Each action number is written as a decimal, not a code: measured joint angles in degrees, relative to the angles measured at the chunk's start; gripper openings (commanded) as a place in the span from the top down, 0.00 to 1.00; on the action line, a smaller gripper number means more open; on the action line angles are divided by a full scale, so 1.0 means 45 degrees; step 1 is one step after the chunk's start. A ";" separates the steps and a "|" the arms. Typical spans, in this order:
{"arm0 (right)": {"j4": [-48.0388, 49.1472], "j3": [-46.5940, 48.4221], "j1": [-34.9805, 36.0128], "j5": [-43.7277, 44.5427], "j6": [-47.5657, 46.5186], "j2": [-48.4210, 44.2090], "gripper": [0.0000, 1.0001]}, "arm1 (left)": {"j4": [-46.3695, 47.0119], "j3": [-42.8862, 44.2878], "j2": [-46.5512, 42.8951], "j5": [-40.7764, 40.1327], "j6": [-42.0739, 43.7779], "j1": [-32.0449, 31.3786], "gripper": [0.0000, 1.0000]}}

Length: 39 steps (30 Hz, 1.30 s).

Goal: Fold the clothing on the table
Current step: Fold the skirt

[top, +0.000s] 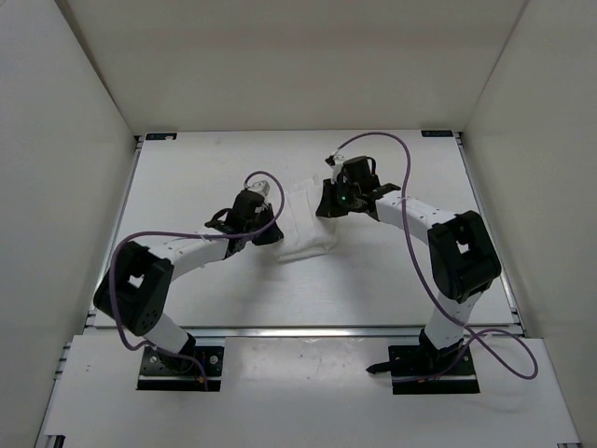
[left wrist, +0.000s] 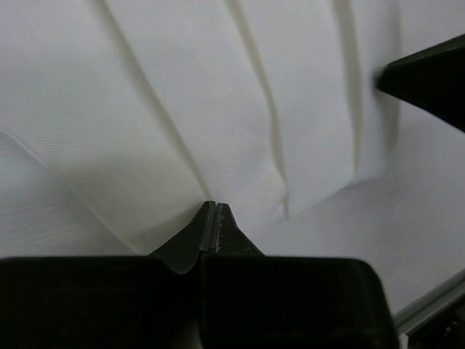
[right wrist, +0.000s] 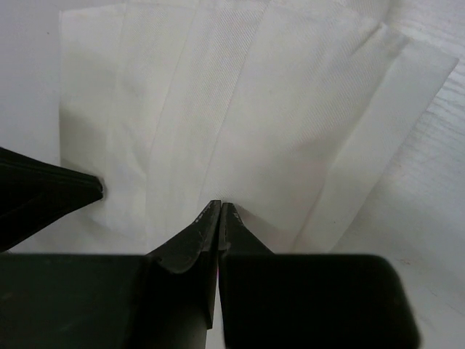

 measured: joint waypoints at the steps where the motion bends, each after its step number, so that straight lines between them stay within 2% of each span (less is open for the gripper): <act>1: 0.0063 -0.0083 -0.0034 -0.0019 0.0015 0.0058 1.00 | 0.0034 -0.0053 0.0301 -0.0102 0.0010 -0.0015 1.00; 8: 0.0622 -0.1069 -0.0243 -0.0228 0.0287 0.0724 1.00 | 0.0199 -0.0874 0.1389 -0.0583 0.0180 -0.0063 1.00; 15: 0.0991 -0.1379 -0.0413 -0.0379 0.0393 0.1039 1.00 | 0.0515 -0.0874 0.1530 -0.0554 0.0248 -0.0034 1.00; 19: 0.0534 -0.1375 -0.0442 -0.0262 0.0447 0.0612 0.96 | 0.0525 -0.0733 0.1666 -0.0529 0.0359 -0.0029 1.00; 21: 0.0204 -0.1375 -0.0355 -0.0165 0.0568 -0.0151 1.00 | 0.0534 -0.0685 0.1710 -0.0500 0.0389 -0.0019 1.00; 27: 0.0646 -0.1389 0.0748 0.0029 0.1209 -0.2331 1.00 | 0.0529 -0.0695 0.1710 -0.0500 0.0369 0.0039 1.00; 33: 0.1282 -0.2744 0.2283 0.0534 0.1719 -0.1982 1.00 | 0.0593 -0.0738 0.1705 -0.0515 0.0306 -0.0015 1.00; 39: 0.1365 -0.3725 0.2074 0.0758 0.2025 -0.0928 0.99 | 0.0724 -0.0821 0.1685 -0.0529 0.0199 -0.0029 1.00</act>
